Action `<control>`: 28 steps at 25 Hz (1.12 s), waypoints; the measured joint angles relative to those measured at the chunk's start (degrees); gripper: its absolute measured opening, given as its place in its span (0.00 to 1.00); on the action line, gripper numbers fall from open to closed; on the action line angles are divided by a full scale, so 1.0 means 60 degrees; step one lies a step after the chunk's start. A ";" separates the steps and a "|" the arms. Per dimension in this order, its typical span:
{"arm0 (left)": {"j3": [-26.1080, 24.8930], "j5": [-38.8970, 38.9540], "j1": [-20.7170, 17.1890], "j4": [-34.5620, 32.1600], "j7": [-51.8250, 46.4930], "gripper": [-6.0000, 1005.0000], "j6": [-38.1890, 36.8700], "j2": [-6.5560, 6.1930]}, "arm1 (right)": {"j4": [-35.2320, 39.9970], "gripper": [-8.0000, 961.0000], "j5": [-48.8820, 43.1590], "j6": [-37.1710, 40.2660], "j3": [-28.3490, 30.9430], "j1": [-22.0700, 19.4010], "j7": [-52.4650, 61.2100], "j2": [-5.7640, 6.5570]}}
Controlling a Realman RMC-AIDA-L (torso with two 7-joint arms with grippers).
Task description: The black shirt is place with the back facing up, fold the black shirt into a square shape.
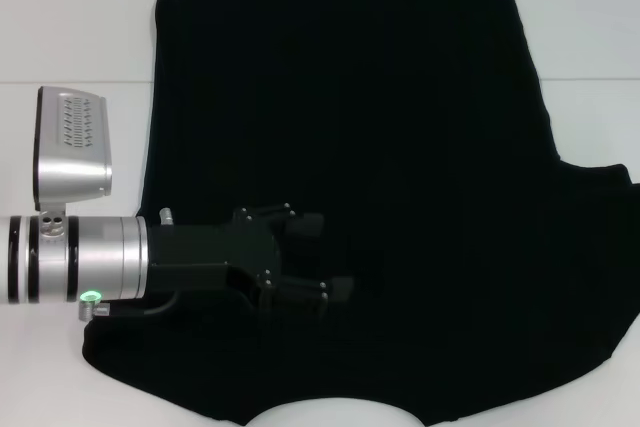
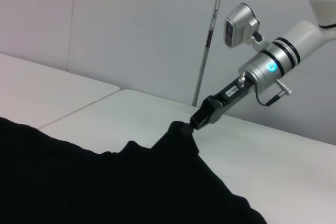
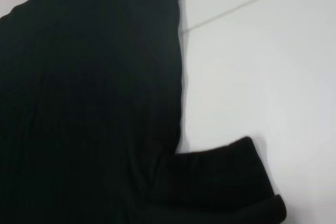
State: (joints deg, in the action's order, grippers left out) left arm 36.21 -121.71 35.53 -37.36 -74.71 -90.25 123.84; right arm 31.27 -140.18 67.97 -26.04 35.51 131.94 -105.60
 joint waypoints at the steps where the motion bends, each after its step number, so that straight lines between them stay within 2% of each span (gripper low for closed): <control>1: 0.0000 0.0001 0.0001 0.0029 0.0000 0.95 -0.0001 0.0000 | 0.0000 0.03 0.0000 -0.0030 -0.0010 0.0036 -0.0034 0.0002; 10: 0.0001 0.0163 0.0005 0.0099 0.0000 0.95 0.0024 0.0001 | 0.0043 0.03 0.0328 0.0444 -0.0024 0.0262 -0.0462 0.0002; 14: -0.0009 0.0272 0.0002 0.0107 -0.0032 0.95 0.0030 -0.0001 | 0.0092 0.03 0.0900 0.1164 -0.0148 0.0694 -0.0753 -0.0067; 17: -0.0014 0.0278 0.0011 0.0098 -0.0100 0.95 0.0031 -0.0002 | 0.0036 0.04 0.0907 0.1342 -0.0623 0.1246 -0.0775 -0.0267; 22: -0.0025 0.0279 0.0014 0.0068 -0.0115 0.95 0.0030 -0.0010 | -0.0009 0.04 0.0819 0.1164 -0.2109 0.2041 -0.0342 -0.0712; 27: -0.0201 0.0279 0.0016 0.0079 -0.0129 0.95 0.0031 -0.0024 | 0.0263 0.04 0.0699 0.1310 -0.2792 0.2337 -0.0078 -0.0974; 28: -0.0249 0.0279 0.0015 0.0079 -0.0130 0.95 0.0042 -0.0029 | 0.0374 0.10 0.0703 0.1349 -0.2796 0.2331 -0.0071 -0.1009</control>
State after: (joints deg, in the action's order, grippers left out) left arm 34.72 -120.04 35.61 -36.88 -75.49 -90.00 123.66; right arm 33.51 -135.96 76.07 -42.82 49.50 131.52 -111.65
